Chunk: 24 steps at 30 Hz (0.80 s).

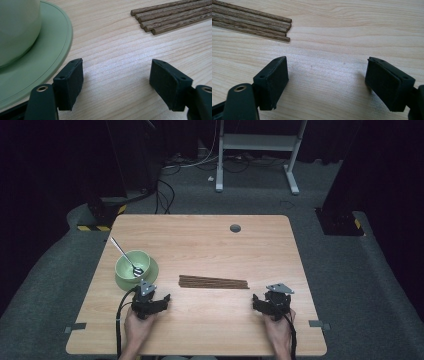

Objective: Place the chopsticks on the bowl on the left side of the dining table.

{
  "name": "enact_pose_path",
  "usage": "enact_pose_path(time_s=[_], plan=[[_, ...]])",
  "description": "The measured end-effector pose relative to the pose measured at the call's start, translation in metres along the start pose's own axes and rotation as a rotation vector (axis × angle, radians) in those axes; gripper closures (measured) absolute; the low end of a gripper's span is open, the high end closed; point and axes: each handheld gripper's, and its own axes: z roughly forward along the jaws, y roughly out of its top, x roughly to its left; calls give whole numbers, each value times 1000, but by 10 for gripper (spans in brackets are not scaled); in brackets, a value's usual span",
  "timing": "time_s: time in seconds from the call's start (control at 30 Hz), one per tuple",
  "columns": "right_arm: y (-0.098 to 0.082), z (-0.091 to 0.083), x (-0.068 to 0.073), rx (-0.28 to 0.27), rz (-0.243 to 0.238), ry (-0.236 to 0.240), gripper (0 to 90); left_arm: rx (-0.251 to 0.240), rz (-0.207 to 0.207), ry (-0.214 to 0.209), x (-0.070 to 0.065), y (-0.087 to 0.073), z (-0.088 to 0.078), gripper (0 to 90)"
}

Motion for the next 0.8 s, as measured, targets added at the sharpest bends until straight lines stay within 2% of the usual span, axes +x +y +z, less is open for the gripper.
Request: enact_pose_path(time_s=[0.37, 0.43, 0.47, 0.6, 0.67, 0.8], plan=[[0, 0, 0, 0, 2, 0, 183, 5, 1, -5, -1, 1, 1, 228], [0, 0, 0, 0, 2, -1, 183, 8, -17, -15, -1, 1, 0, 222], [0, 0, 0, 0, 2, 0, 183, 7, -47, -40, 2, 2, -1, 203], [0, 0, 0, 0, 3, -1, 183, 3, -55, -43, 3, 1, -1, 205], [0, 0, 0, 0, 3, -1, 184, -3, -69, -56, 4, 2, -2, 206], [0, 0, 0, 0, 2, -1, 185, -18, -71, -73, 3, 3, -5, 216]])
